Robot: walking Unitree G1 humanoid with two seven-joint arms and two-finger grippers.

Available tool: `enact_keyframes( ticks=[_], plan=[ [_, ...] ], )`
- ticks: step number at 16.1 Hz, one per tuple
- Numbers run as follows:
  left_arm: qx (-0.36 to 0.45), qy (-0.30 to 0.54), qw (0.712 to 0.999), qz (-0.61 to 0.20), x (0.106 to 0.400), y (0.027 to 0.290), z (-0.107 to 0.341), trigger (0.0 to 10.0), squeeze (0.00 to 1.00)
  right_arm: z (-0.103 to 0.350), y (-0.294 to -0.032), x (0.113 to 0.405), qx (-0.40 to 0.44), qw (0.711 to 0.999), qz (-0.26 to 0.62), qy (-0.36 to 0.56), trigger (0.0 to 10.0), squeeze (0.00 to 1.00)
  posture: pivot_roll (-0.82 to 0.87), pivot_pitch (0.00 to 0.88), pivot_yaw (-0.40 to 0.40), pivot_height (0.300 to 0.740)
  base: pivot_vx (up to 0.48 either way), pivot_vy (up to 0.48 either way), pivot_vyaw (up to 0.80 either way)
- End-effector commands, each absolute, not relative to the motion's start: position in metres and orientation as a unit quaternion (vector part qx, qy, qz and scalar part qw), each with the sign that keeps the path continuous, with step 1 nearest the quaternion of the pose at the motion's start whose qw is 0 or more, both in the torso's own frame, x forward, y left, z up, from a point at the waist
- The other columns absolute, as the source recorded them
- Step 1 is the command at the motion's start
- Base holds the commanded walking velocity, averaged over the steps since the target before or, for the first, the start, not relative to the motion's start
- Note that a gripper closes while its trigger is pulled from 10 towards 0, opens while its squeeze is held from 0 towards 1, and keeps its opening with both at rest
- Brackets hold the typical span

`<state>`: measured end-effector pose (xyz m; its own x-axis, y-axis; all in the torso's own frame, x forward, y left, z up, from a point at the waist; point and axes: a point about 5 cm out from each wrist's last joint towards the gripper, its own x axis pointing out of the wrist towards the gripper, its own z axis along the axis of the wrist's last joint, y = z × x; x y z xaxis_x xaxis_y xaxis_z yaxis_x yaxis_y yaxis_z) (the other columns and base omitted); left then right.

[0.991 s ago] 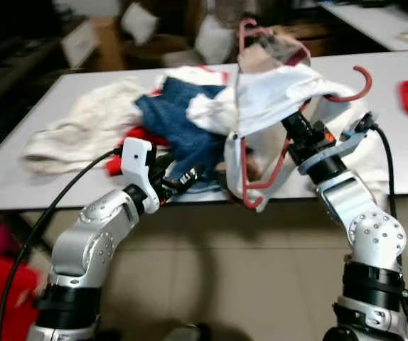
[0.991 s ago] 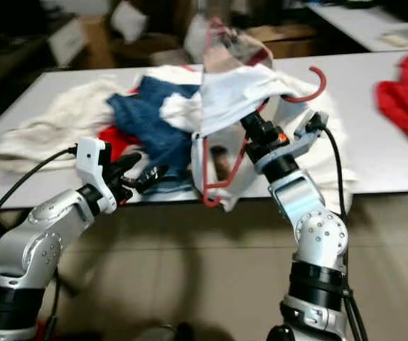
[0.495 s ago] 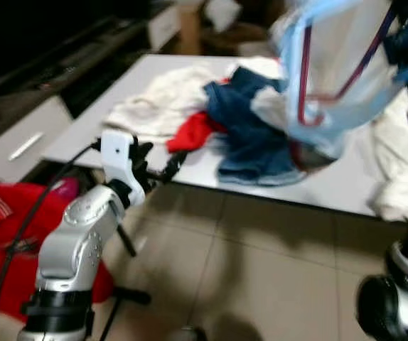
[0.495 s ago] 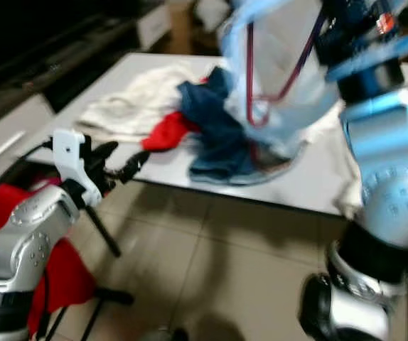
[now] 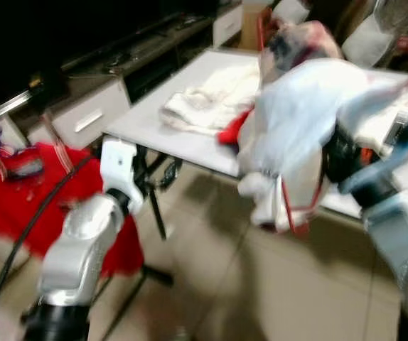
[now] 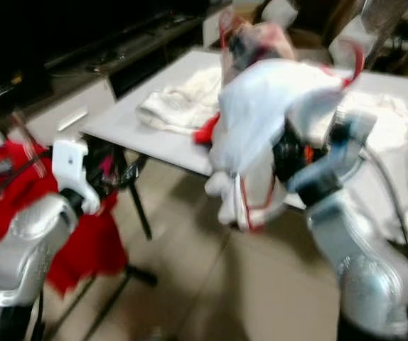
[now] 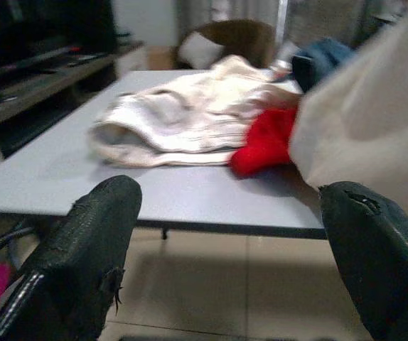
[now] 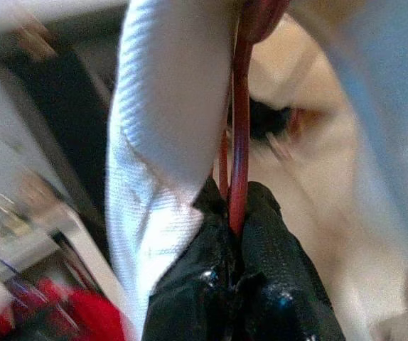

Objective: Hang hanger

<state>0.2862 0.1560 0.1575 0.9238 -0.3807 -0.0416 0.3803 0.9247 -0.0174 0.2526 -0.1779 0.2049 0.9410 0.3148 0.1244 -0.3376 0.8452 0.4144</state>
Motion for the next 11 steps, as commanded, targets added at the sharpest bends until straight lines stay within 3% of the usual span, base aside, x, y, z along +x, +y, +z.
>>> enact_keyframes(
  ticks=[1, 6, 11],
  plan=[
    [0.000, 0.030, 0.983, -0.181, 0.285, 0.159, 0.154, 10.0, 0.00, 0.194, -0.179, 0.256, 0.201, 0.969, 0.143, -0.010, 10.0, 0.00, -0.08, 0.000, 0.093, 0.740, 0.000, -0.300, 0.69],
    [0.004, 0.031, 0.984, -0.177, 0.279, 0.158, 0.146, 10.0, 0.00, 0.186, -0.171, 0.254, 0.175, 0.973, 0.149, 0.009, 10.0, 0.00, -0.07, 0.000, 0.081, 0.740, 0.000, -0.331, 0.64],
    [0.001, 0.034, 0.985, -0.169, 0.273, 0.158, 0.142, 10.0, 0.00, 0.174, -0.155, 0.251, 0.126, 0.968, 0.211, 0.050, 10.0, 0.00, -0.05, 0.000, 0.059, 0.740, 0.000, -0.333, 0.00]
  ],
)
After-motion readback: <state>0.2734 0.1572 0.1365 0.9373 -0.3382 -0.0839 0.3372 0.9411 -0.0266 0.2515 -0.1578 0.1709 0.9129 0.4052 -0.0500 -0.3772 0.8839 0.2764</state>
